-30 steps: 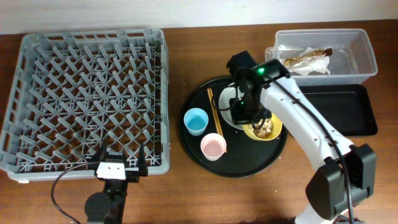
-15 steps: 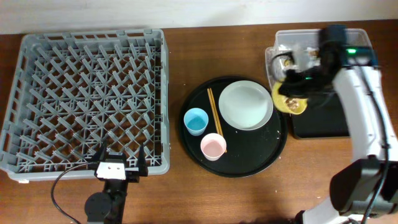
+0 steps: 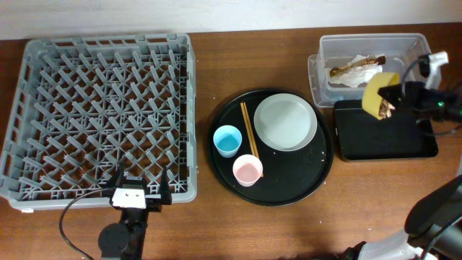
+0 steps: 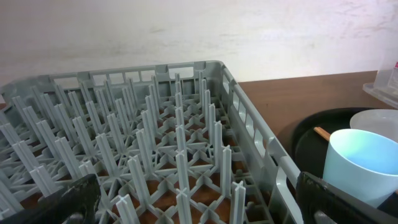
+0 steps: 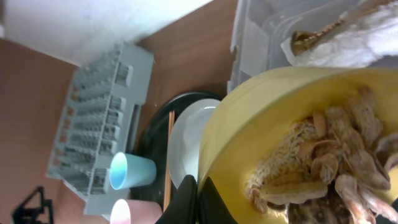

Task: Sort waste into correct bins and load items into the dishwasher rack
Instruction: 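Tip the yellow bowl over the black tray to empty scraps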

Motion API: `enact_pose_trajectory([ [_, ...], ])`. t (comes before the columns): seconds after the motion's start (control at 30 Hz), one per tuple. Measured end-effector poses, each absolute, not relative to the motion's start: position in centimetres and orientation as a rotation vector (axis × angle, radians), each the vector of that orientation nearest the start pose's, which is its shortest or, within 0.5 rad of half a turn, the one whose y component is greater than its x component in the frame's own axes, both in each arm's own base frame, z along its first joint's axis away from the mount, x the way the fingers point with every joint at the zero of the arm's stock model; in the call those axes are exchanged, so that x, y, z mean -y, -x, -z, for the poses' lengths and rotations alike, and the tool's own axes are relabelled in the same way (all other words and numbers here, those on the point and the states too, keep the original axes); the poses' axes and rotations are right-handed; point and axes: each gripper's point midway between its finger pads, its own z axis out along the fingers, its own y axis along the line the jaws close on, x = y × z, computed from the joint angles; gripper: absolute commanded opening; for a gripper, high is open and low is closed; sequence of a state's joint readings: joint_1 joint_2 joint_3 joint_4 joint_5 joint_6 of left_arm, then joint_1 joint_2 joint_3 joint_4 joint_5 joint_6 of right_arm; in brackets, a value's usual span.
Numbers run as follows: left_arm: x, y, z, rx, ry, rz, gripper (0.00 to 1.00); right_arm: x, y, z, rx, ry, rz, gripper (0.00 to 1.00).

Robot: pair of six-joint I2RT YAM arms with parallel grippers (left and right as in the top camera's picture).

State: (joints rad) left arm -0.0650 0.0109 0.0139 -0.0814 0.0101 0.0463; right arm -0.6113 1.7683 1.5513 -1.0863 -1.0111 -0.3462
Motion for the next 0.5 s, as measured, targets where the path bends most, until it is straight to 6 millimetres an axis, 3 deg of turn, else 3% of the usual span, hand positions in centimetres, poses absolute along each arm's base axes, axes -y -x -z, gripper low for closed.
enact_pose_trajectory([
  [0.1,1.8,-24.5,-15.8,-1.646,-0.1,0.023,1.0,10.8,-38.2,-21.5,-2.196,-0.155,-1.001,0.04],
  [0.33,1.8,-24.5,-15.8,-1.646,-0.1,0.023,1.0,11.1,-37.5,-20.2,-2.024,-0.096,-1.085,0.04],
  [0.5,1.8,-24.5,-15.8,-1.646,-0.1,0.023,1.0,12.6,-37.1,-20.1,-1.96,-0.113,-1.084,0.04],
])
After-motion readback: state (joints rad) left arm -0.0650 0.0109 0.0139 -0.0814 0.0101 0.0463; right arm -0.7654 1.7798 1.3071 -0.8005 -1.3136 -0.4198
